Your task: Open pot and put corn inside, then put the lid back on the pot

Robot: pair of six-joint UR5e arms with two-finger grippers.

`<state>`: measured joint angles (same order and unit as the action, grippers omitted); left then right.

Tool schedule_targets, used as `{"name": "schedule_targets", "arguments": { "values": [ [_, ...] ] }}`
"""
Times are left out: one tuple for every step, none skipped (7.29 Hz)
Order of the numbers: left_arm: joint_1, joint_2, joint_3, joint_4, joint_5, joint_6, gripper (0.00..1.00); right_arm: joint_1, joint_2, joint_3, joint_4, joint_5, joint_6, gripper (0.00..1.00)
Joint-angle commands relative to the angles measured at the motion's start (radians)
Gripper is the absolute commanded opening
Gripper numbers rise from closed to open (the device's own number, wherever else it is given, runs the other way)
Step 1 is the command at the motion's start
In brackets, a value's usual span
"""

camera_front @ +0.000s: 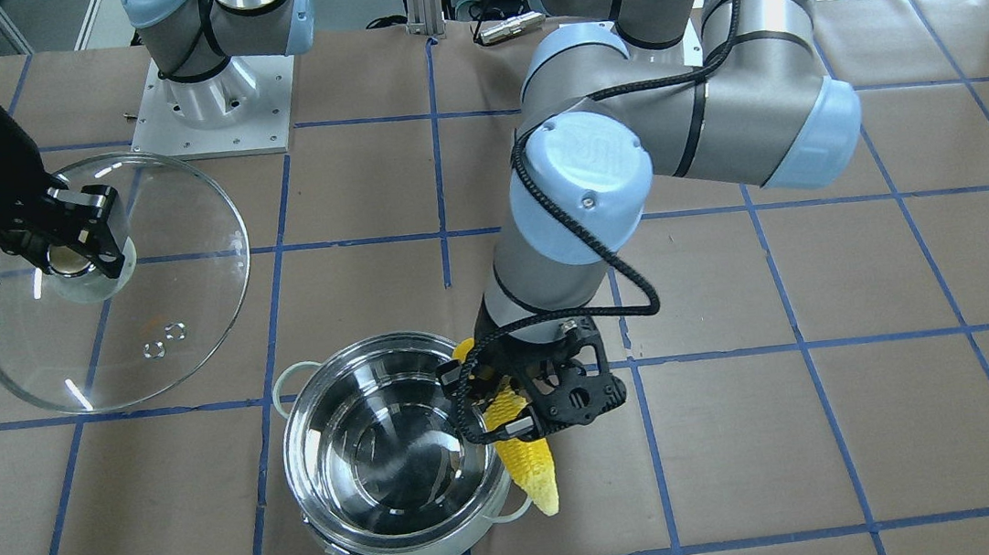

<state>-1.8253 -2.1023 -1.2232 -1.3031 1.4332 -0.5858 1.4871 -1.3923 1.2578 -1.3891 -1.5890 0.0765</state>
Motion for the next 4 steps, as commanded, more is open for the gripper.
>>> {"name": "schedule_targets", "arguments": {
  "values": [
    [-0.048,-0.064,0.033,0.004,-0.002,-0.028,0.11,-0.016,0.001,0.000,0.001,-0.006,-0.014,0.34],
    [-0.072,-0.082,0.033,0.004,-0.002,-0.028,0.11,-0.018,-0.001,0.000,0.001,-0.011,-0.014,0.34],
    [-0.081,-0.094,0.034,0.008,0.004,-0.026,0.16,-0.018,-0.001,0.000,0.001,-0.012,-0.014,0.34],
    [-0.085,-0.105,0.033,0.010,0.009,-0.028,0.78,-0.018,-0.001,0.000,0.001,-0.011,-0.014,0.34]
  ]
}}
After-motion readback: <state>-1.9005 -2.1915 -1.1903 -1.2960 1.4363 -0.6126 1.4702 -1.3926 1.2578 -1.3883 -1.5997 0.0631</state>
